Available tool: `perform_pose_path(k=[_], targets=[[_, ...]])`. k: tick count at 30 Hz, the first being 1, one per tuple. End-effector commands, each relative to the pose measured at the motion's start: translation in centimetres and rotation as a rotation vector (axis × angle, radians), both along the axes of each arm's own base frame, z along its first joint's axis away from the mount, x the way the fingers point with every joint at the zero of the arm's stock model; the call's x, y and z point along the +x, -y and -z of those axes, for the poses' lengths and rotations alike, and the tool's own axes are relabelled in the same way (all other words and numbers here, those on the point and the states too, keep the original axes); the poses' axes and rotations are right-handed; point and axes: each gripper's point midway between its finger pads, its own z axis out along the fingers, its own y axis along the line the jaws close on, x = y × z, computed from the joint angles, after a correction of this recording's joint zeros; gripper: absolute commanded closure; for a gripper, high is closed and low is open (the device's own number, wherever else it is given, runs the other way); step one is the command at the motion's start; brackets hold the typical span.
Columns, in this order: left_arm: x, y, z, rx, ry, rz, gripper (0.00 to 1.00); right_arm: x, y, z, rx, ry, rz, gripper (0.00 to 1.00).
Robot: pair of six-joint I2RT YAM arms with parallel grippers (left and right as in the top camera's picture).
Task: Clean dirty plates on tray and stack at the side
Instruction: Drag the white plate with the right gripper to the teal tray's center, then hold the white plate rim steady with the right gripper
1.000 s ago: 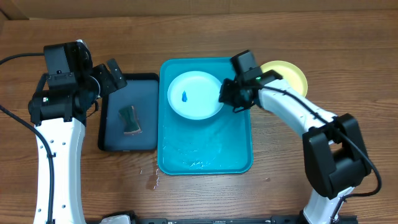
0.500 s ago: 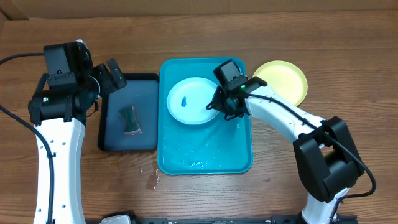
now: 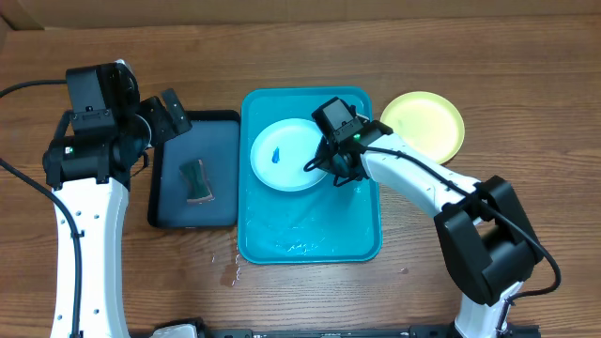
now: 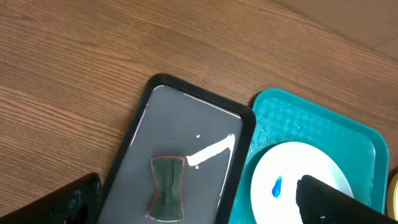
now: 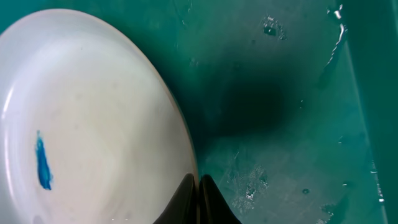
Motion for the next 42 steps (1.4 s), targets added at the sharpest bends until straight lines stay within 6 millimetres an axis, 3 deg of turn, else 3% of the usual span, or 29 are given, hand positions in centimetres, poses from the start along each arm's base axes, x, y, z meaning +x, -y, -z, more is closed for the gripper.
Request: perform_pose_path(k=[1,5,22,29,33,39,42], targets=[[0.2,0.1,0.0,-0.012,0.001,-0.001,0.0,-0.3,-0.2,1.3,-0.025,-0.011,0.004,0.96],[0.2,0.1,0.0,-0.012,0.001,-0.001,0.0,-0.4,-0.5,2.1,-0.031,-0.018,-0.006,0.96],[0.2,0.1,0.0,-0.012,0.001,-0.001,0.0,-0.6,-1.3,2.0,0.002,-0.029,-0.019,0.91],[0.2,0.1,0.0,-0.012,0.001,-0.001,0.0,-0.8,-1.5,2.0,0.014,-0.037,-0.028,0.79],[0.2,0.1,0.0,-0.012,0.001,-0.001,0.0,-0.4,-1.7,1.8,0.005,-0.012,-0.09,0.79],[0.2,0.1,0.0,-0.012,0.001,-0.001,0.0,1.0,-0.5,1.3,-0.02,0.022,-0.138,0.79],[0.2,0.1,0.0,-0.012,0.001,-0.001,0.0,1.3,0.1,1.4,-0.02,0.018,-0.124,0.85]])
